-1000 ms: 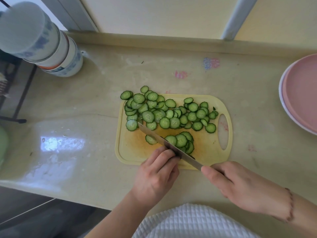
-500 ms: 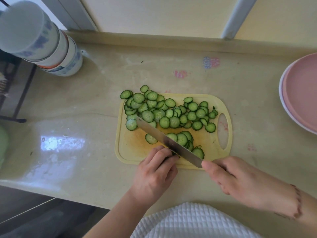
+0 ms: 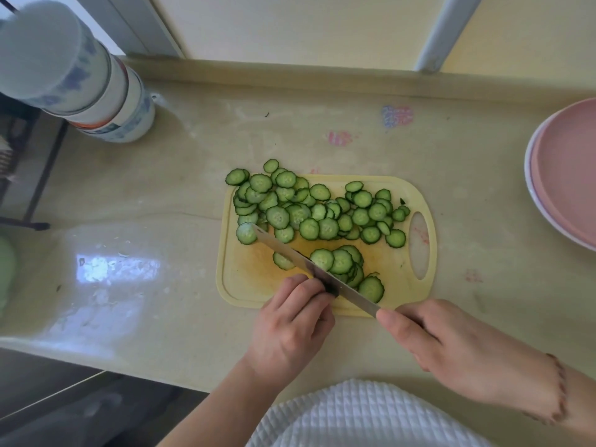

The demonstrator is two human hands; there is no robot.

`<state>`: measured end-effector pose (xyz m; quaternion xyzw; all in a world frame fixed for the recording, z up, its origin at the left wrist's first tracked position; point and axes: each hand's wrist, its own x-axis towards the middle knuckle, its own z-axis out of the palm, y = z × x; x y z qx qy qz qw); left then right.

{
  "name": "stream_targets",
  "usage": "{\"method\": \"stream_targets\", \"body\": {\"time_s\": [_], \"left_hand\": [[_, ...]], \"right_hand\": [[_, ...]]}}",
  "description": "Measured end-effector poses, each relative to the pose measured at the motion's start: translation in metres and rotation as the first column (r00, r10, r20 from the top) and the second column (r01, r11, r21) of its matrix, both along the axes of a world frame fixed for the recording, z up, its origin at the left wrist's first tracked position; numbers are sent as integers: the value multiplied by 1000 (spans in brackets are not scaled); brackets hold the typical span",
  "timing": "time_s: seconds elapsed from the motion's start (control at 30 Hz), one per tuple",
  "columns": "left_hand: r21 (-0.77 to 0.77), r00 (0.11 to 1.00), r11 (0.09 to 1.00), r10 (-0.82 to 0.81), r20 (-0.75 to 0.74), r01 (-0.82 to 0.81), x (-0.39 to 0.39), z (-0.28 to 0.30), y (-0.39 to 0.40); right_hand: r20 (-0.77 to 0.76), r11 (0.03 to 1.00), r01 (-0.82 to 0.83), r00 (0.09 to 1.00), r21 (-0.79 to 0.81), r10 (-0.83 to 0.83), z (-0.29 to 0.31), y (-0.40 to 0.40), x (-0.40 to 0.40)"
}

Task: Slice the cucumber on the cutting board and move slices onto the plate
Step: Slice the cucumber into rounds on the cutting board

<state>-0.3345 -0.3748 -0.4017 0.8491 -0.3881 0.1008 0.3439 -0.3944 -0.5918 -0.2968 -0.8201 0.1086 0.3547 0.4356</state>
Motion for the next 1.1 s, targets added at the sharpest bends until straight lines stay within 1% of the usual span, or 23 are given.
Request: {"method": "stream_targets", "body": {"time_s": [0.13,0.2,0.3,0.43,0.53,0.6,0.67,0.77,0.83,0.9,0.97,1.03,1.1], "left_hand": [[2,1000,1000,-7,3,7,-2,-2,-1],[9,1000,1000,-13,6,13,-4,-3,-1],[3,1000,1000,22,-2,-22,-2,-2,-2],[68,999,996,46,25,-48,-2,-1,4],[61,998,997,52,18,-53,1,0,10],[54,997,996,71,-6,-71,4,1,12],[78,996,993,88,-17,-87,5,2,11],[123,995,988,96,-18,-93,7,4,9],[148,991,981,131,-36,-125,8,6,9],[210,984,967,163,-67,-145,8,8,10],[286,986,951,146,-82,-117,6,9,11],[322,986,941,141,-86,-106,3,7,13],[339,977,930,185,-103,-141,1,7,15]], "right_hand": [[1,1000,0,1000,-6,0,-10,8,2],[30,999,-20,999,-29,21,-19,13,4],[47,998,-12,999,-63,15,-29,16,6],[66,996,26,998,-89,-21,-30,5,9],[62,996,59,997,-71,-55,-31,-3,14],[57,997,53,997,-64,-49,-32,-7,18],[62,997,36,998,-62,-32,-29,-10,21],[65,1000,20,998,3,-20,-15,-12,25],[119,1000,6,993,6,-7,-4,-13,30],[221,997,-14,975,-70,30,3,-15,35],[303,972,-53,945,-230,123,7,-18,35],[345,935,-56,920,-351,185,8,-19,29],[351,908,-41,914,-418,202,8,-18,19]]}}
